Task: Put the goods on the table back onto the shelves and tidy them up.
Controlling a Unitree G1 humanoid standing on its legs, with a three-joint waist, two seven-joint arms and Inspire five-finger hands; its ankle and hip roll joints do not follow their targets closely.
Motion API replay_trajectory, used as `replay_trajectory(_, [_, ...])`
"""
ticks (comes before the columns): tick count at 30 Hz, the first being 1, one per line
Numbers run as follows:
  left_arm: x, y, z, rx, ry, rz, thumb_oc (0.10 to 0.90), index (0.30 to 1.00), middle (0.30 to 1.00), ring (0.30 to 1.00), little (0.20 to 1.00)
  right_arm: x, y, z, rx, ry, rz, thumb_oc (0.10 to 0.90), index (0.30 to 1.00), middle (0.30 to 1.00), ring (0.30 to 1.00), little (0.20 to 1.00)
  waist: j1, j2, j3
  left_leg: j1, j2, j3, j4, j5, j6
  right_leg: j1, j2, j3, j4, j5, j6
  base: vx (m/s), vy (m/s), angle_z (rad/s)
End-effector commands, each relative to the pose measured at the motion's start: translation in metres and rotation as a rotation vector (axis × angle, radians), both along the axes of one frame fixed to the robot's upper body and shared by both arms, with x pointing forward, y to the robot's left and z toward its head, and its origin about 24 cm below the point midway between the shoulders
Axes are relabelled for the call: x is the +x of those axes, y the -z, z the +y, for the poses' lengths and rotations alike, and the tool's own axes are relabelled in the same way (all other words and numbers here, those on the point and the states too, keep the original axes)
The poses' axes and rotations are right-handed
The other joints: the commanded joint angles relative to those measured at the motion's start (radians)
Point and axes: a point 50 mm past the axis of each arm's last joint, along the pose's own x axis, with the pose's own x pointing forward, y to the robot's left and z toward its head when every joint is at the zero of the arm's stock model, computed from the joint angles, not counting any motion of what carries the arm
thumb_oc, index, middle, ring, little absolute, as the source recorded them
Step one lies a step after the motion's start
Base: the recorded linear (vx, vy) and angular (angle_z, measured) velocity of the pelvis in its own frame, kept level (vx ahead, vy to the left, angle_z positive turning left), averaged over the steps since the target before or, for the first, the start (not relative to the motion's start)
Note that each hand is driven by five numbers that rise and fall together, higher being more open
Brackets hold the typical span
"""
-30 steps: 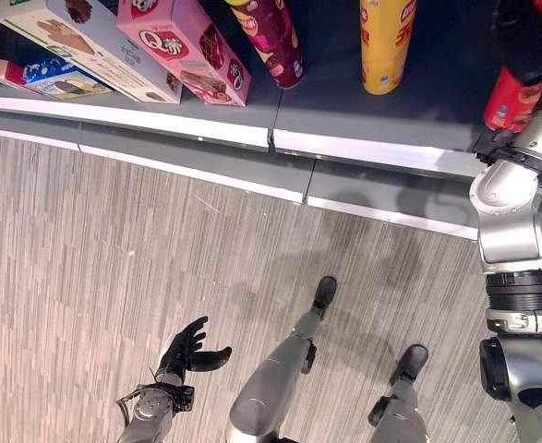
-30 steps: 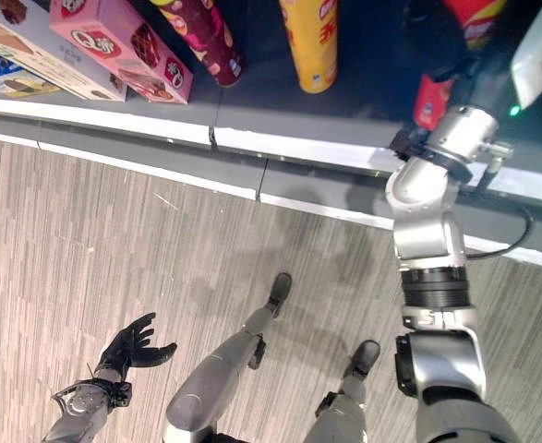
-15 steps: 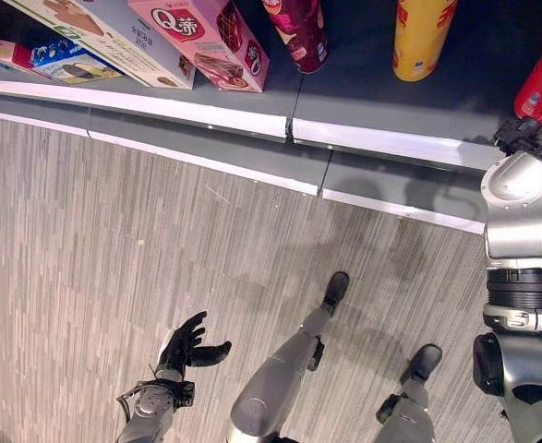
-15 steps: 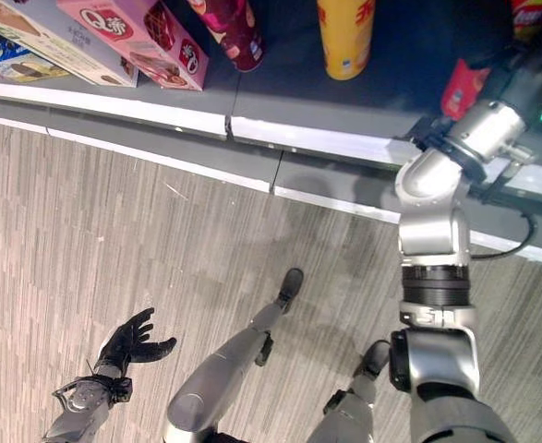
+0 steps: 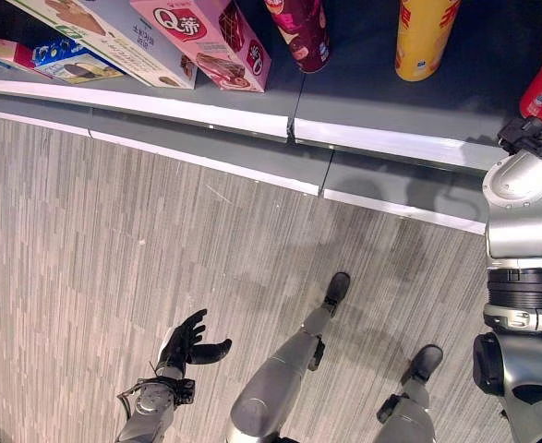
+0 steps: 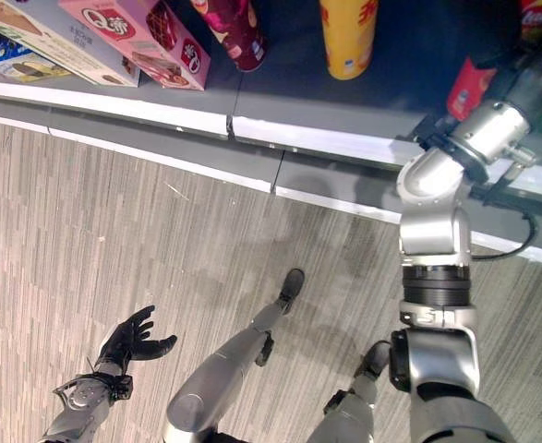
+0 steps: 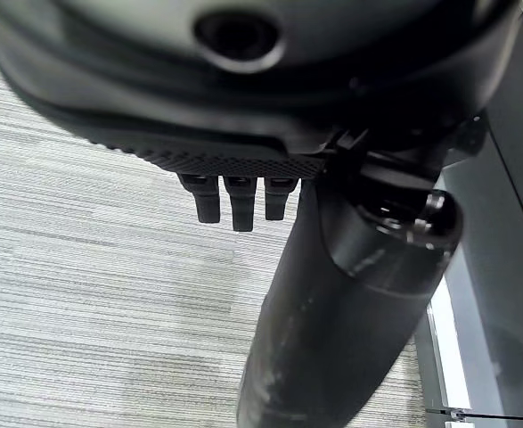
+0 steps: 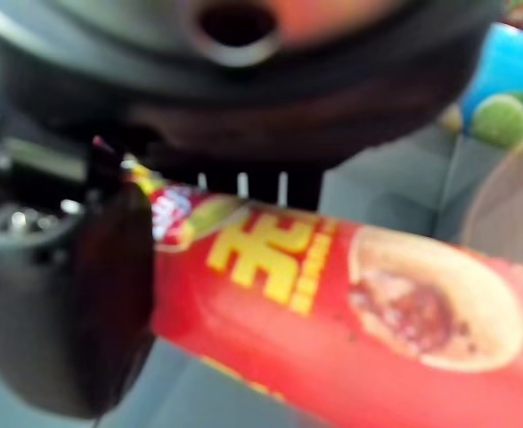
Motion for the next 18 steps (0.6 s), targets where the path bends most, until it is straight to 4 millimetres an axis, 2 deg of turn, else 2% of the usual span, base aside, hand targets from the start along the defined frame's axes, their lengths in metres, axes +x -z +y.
replay_trajectory(1, [-0.0126, 0.0014, 0.0127, 0.072, -0.01, 0.014, 0.8, 0.9, 0.9, 0.9, 0.9, -0.0462, -0.0585, 0.0168, -0.202, 0.046, -0.329, 0.4, 0.3, 0.3, 0.3, 0.3, 0.006, 0.095, -0.043, -0.044, 0.046, -0.015, 0.15, -0.187, -0.04, -0.09, -0.02, 0.014, 0.148, -0.012, -0.019, 0.0, 0.0, 0.0])
replay_trajectory(2, [-0.0126, 0.0016, 0.0128, 0.073, -0.013, 0.015, 0.8, 0.9, 0.9, 0.9, 0.9, -0.0455, -0.0579, 0.0177, -0.198, 0.038, -0.327, 0.48, 0.42, 0.42, 0.42, 0.42, 0.005, 0.095, -0.042, -0.044, 0.046, -0.015, 0.153, -0.19, -0.039, -0.091, -0.02, 0.015, 0.151, -0.013, -0.02, 0.0, 0.0, 0.0])
replay_trajectory(3, [-0.0126, 0.0017, 0.0126, 0.073, -0.016, 0.015, 0.8, 0.9, 0.9, 0.9, 0.9, -0.045, -0.0575, 0.0181, -0.197, 0.035, -0.326, 0.525, 0.488, 0.488, 0.488, 0.488, 0.005, 0.094, -0.042, -0.044, 0.047, -0.016, 0.155, -0.192, -0.039, -0.091, -0.021, 0.016, 0.153, -0.015, -0.02, 0.0, 0.0, 0.0])
replay_trajectory(4, [-0.0121, 0.0017, 0.0131, 0.077, -0.018, 0.017, 0.8, 0.9, 0.9, 0.9, 0.9, -0.0437, -0.0561, 0.0186, -0.193, 0.03, -0.321, 0.8, 0.9, 0.9, 0.9, 0.9, 0.003, 0.091, -0.042, -0.043, 0.049, -0.015, 0.16, -0.195, -0.038, -0.092, -0.02, 0.016, 0.158, -0.018, -0.021, 0.0, 0.0, 0.0])
replay_trajectory(10, [-0.0116, 0.0015, 0.0144, 0.085, -0.016, 0.019, 0.8, 0.9, 0.9, 0.9, 0.9, -0.0423, -0.0541, 0.0184, -0.183, 0.024, -0.316, 0.8, 0.9, 0.9, 0.9, 0.9, 0.0, 0.085, -0.039, -0.042, 0.052, -0.02, 0.161, -0.193, -0.04, -0.093, -0.018, 0.01, 0.169, -0.023, -0.024, 0.0, 0.0, 0.0])
replay_trajectory(18, [-0.0131, 0.0036, 0.0151, 0.098, -0.019, 0.032, 0.8, 0.9, 0.9, 0.9, 0.9, -0.0416, -0.0547, 0.0177, -0.171, 0.026, -0.321, 0.8, 0.9, 0.9, 0.9, 0.9, -0.002, 0.089, -0.037, -0.04, 0.051, -0.023, 0.163, -0.195, -0.04, -0.097, -0.02, 0.012, 0.18, -0.028, -0.025, 0.0, 0.0, 0.0])
